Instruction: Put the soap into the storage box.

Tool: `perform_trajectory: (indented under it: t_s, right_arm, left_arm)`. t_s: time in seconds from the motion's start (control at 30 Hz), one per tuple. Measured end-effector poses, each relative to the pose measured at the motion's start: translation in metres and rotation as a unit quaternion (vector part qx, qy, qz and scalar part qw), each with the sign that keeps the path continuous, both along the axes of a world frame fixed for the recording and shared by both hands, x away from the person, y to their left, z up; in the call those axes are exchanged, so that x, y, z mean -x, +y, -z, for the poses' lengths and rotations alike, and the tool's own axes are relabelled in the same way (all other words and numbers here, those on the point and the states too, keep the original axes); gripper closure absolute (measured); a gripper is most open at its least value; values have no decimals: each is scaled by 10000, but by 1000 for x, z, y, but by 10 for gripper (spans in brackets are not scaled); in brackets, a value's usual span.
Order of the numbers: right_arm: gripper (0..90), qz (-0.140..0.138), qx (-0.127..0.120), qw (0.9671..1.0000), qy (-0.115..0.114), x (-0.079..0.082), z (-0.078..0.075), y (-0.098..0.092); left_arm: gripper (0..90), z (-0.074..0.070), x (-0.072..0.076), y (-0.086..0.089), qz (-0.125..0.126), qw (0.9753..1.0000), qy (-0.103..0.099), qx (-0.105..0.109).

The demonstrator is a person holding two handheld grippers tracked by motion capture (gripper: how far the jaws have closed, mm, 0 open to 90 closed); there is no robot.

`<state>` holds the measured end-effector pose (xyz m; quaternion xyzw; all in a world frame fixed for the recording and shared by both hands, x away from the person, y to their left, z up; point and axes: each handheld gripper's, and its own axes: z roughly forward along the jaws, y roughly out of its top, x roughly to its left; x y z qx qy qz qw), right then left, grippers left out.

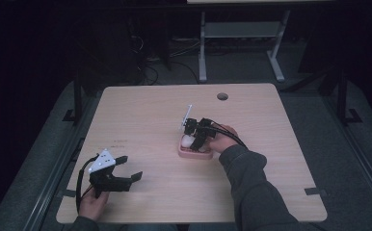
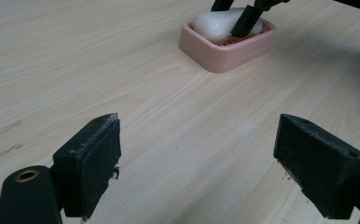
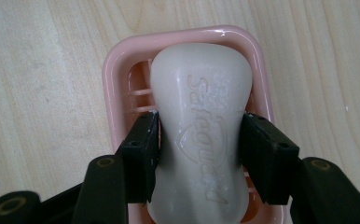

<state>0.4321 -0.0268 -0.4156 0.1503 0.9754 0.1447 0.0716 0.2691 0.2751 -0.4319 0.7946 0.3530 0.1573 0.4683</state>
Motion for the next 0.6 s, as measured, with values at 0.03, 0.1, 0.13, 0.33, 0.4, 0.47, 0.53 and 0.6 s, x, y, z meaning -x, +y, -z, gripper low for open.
perform_trajectory:
  t_s: [0.03,0.1,0.13,0.33,0.4,0.47,0.53,0.6]
  right_arm:
    - [469,4,-5,10000,-3,0,-1,0]
    - [454,18,-63,10000,-11,1,-2,-1]
    - [439,31,-70,10000,-35,1,-3,-1]
    - [415,17,-122,9999,-63,6,-6,-4]
    - [392,56,-230,9996,-135,9,-8,-8]
    - [386,107,-315,9993,-172,10,-11,-12]
    - [383,138,-379,9991,-160,11,-12,-14]
    - [367,173,-432,9987,-194,14,-14,-18]
  left_arm:
    - [144,0,0,0,3,10000,-4,-5]
    - [145,0,0,0,-2,10000,9,-8]
    - [144,0,0,0,-2,10000,9,-8]
    - [145,0,0,0,2,10000,18,-19]
    - [144,-1,0,0,12,10000,3,-49]
    - [145,0,0,0,7,10000,-6,-32]
    - [145,0,0,0,1,10000,-4,-21]
    - [145,-1,0,1,12,10000,-5,-56]
